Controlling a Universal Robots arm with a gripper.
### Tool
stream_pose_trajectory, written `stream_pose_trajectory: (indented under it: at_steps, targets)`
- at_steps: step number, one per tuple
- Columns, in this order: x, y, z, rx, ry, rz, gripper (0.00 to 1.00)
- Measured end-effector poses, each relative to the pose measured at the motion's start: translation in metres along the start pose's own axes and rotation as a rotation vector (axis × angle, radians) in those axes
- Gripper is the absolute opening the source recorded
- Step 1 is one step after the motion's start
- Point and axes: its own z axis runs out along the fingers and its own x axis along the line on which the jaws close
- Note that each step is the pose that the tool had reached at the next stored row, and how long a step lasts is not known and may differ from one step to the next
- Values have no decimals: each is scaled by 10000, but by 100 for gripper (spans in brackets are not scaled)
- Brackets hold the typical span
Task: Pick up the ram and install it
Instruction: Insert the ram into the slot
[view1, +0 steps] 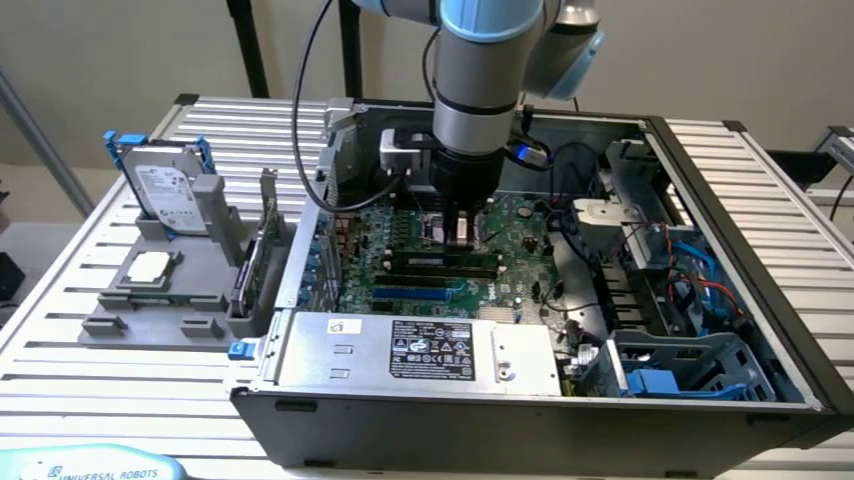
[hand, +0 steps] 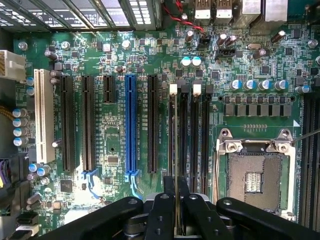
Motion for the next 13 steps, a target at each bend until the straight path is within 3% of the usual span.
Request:
stream_pose_trajectory:
  at_steps: [8, 9, 13]
  targets:
    - [-1, 0, 14, 0, -1, 0, 15]
    - [-1, 0, 14, 0, 0, 0, 22]
    - [2, 0, -52, -53, 1, -2, 22]
